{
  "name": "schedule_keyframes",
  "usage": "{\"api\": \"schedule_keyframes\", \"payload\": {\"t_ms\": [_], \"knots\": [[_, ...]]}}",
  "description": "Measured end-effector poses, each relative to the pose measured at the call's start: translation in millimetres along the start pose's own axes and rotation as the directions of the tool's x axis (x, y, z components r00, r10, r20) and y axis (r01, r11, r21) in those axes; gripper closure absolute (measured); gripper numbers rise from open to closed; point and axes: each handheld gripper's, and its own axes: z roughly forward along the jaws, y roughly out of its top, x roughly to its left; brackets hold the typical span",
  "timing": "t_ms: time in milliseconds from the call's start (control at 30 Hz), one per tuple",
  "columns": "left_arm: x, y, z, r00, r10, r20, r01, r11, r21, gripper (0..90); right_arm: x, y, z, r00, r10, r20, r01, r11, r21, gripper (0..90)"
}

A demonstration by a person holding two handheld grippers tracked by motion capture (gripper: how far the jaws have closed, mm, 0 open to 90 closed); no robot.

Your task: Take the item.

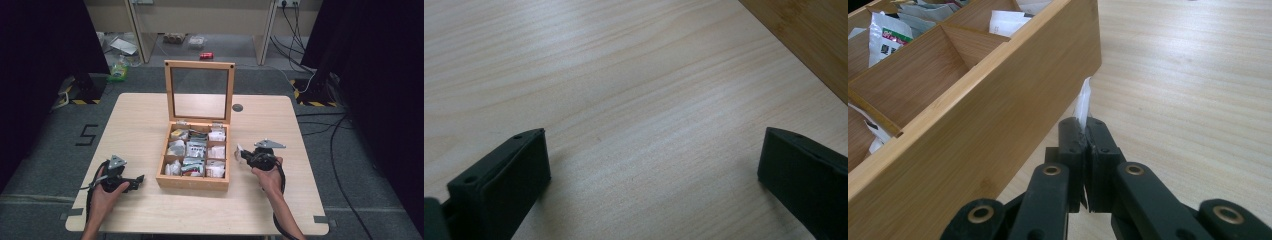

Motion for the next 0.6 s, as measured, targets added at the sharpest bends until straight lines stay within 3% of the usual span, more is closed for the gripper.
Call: {"api": "schedule_keyframes", "payload": {"t_ms": [600], "knots": [[0.0, 0.0, 0.0, 1.0, 0.0, 0.0, 0.0, 1.0, 0.0, 0.0, -8.0, -2.3, -0.4, 0.9994, 0.015, 0.031, -0.015, 1.0, 0.01, 80.4]]}}
